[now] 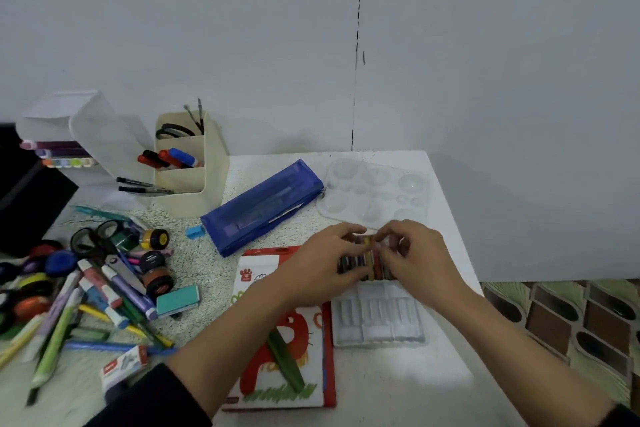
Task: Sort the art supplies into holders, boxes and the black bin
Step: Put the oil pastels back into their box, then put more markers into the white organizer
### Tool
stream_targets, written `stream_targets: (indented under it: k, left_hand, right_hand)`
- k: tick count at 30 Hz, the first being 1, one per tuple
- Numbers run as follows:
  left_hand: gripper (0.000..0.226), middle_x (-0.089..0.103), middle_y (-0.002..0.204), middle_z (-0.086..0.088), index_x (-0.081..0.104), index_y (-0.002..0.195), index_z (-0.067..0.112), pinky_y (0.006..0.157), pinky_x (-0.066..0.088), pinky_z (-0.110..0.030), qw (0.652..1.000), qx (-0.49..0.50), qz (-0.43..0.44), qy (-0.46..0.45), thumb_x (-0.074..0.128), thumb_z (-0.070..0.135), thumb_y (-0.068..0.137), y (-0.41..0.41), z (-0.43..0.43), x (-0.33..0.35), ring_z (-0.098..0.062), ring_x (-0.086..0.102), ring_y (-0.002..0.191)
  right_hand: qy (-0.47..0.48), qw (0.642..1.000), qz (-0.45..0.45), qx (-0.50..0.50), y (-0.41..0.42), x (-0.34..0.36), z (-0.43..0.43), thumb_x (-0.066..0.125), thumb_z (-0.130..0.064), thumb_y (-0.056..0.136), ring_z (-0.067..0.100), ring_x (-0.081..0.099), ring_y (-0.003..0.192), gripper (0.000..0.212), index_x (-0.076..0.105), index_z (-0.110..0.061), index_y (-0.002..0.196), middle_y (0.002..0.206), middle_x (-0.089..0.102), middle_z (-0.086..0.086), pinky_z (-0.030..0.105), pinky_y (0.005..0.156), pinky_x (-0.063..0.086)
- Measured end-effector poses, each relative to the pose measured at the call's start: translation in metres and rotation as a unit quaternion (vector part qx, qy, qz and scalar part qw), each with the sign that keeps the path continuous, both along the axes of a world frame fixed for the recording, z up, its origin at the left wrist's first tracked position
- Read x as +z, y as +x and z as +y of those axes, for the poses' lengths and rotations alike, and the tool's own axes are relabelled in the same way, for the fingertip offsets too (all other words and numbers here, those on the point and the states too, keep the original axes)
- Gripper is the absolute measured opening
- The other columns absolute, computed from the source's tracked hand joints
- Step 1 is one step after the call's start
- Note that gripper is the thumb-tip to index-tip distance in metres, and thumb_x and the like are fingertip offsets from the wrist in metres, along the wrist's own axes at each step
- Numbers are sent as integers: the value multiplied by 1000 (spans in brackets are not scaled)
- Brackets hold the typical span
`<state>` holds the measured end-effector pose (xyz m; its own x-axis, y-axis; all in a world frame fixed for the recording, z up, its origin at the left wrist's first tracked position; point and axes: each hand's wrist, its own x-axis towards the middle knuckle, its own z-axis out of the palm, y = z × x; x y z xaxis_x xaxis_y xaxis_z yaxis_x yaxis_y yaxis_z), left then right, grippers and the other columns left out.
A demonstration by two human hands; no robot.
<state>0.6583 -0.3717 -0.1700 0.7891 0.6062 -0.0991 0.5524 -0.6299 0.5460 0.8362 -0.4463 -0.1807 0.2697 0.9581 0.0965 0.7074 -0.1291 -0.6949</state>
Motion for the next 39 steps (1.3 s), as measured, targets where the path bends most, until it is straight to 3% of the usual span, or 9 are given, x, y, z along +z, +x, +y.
stream_targets:
  k: [5, 8, 11, 15, 20, 24, 31, 36, 39]
  left_hand:
    - [20, 54, 113, 27, 69, 114, 42, 84, 48, -12, 990, 130, -62, -3, 65, 36, 95, -73, -10, 15, 7, 54, 106]
    - [13, 59, 100, 25, 68, 105, 42, 81, 49, -17, 974, 198, -104, 27, 66, 36, 94, -126, -13, 25, 2, 59, 100]
    - [12, 61, 94, 23, 70, 101, 36, 76, 47, -14, 956, 256, -119, 75, 67, 27, 93, -179, -10, 28, -2, 61, 93]
    - [29, 59, 101, 19, 70, 109, 30, 76, 40, -10, 937, 319, -88, 109, 61, 6, 95, -253, 13, 18, 3, 57, 93]
    - [41, 50, 136, 14, 60, 135, 34, 98, 41, -24, 968, 229, 12, 100, 52, 13, 101, -304, 49, 3, -10, 45, 125]
    - [46, 39, 140, 7, 45, 144, 45, 97, 41, -43, 979, 111, 88, 143, 51, 30, 102, -308, 74, -2, -16, 41, 125]
    - [35, 44, 135, 18, 46, 135, 40, 99, 34, -37, 989, 54, 57, 129, 54, 40, 100, -312, 97, -7, -10, 45, 126]
    - [39, 44, 138, 12, 45, 138, 36, 95, 24, -36, 993, 32, 38, 103, 55, 31, 101, -310, 94, -7, -13, 42, 129]
    - [40, 41, 132, 4, 46, 143, 31, 96, 29, -38, 994, 17, 37, 100, 50, 29, 103, -312, 94, -12, -18, 45, 119]
  right_hand:
    - [12, 997, 52, 59, -43, 16, 4, 69, -21, 92, 7, 57, 69, 9, 68, -28, 86, 76, 63, -11, 18, 63, 46]
    - [0, 992, 47, 116, -80, 28, 16, 65, -32, 95, 3, 61, 80, 5, 65, -31, 90, 85, 65, -15, 16, 69, 49]
    - [-5, 985, 29, 170, -122, 37, 31, 62, -34, 97, -1, 60, 84, 3, 64, -34, 95, 88, 62, -19, 11, 72, 48]
    - [-15, 969, -5, 247, -180, 39, 54, 59, -38, 98, 0, 57, 85, 6, 63, -34, 100, 91, 61, -19, 17, 78, 48]
    - [-56, 957, -93, 271, -243, 31, 78, 53, -43, 99, 8, 56, 99, 24, 60, -29, 117, 109, 62, -10, 25, 76, 51]
    - [-75, 945, -191, 256, -278, 22, 85, 54, -49, 96, 21, 57, 104, 30, 57, -28, 117, 111, 61, 0, 39, 84, 49]
    - [-103, 963, -161, 190, -297, 14, 91, 62, -54, 88, 15, 57, 87, 28, 64, -28, 101, 95, 58, -6, 36, 73, 51]
    - [-134, 968, -140, 161, -304, 9, 95, 65, -66, 80, 10, 56, 77, 37, 63, -29, 89, 86, 58, -9, 32, 66, 50]
    - [-151, 967, -143, 144, -309, 7, 96, 69, -58, 80, 6, 57, 77, 30, 66, -30, 89, 85, 60, -10, 32, 68, 52]
